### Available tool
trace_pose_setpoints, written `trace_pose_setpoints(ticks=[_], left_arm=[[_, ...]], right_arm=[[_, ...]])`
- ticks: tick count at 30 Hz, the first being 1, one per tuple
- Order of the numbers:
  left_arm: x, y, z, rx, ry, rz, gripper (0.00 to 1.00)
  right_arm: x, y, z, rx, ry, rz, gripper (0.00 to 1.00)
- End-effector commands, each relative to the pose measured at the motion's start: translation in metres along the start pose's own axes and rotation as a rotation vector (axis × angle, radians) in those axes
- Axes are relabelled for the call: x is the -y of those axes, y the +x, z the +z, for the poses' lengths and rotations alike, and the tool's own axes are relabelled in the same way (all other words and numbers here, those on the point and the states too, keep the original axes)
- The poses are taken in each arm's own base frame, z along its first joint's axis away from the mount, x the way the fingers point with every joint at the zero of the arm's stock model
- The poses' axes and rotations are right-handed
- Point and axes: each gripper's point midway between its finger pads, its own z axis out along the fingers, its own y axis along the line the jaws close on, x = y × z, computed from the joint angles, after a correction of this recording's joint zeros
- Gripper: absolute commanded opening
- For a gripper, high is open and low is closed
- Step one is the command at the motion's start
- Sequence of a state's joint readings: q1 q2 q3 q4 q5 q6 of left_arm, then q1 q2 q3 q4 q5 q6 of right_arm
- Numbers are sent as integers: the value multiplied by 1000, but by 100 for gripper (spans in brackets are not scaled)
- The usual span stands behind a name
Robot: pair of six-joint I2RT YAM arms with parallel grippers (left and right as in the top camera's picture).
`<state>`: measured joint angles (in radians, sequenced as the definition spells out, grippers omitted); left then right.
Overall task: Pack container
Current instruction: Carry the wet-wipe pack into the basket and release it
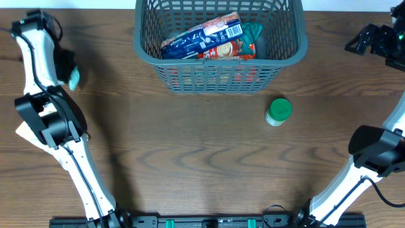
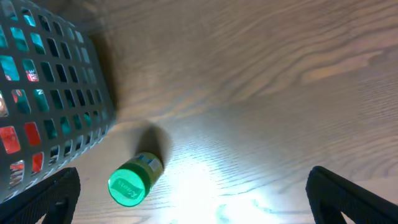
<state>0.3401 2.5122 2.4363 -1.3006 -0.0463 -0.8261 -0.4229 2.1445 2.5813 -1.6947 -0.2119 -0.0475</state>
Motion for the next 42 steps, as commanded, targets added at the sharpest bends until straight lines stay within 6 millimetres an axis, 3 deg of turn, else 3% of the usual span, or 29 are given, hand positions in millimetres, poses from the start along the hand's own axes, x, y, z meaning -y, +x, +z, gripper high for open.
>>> trace_pose_setpoints(ticks=[1,4,9,12,15,18,22,27,29,31,33,37,40,42], left_arm=[[41,11,-143,164,331,424,6],[59,42,-224,266,534,650,6],[70,118,-354,576,788,1135,6],[74,181,-414,820,871,1471,6],[84,234,-440,980,924,1711,6],[101,266,-434,1057,921,1892,6],[133,290,-390,1049,866,2085,6],[180,296,-307,888,810,2145,6],[191,297,-271,798,787,2149,8],[198,299,-242,697,782,2098,17],[204,302,-217,616,773,2058,17],[206,306,-189,545,750,2062,39],[204,305,-194,547,751,2058,96],[202,303,-208,578,762,2052,99]], right_arm=[[-3,1,3,-11,-8,-12,99],[-3,1,3,-12,-8,-13,99],[-3,1,3,-12,-8,-13,99],[-3,1,3,-11,-8,-13,99],[-3,1,3,-11,-8,-13,99],[-3,1,3,-11,-8,-13,99],[-3,1,3,-11,-8,-13,99],[-3,1,3,-11,-8,-13,99],[-3,1,3,-12,-8,-13,98],[-3,1,3,-11,-10,-13,99],[-5,1,3,-11,-21,-12,99],[-7,1,3,-10,-34,-12,99],[-7,1,3,-10,-34,-12,99],[-7,1,3,-10,-34,-12,99]])
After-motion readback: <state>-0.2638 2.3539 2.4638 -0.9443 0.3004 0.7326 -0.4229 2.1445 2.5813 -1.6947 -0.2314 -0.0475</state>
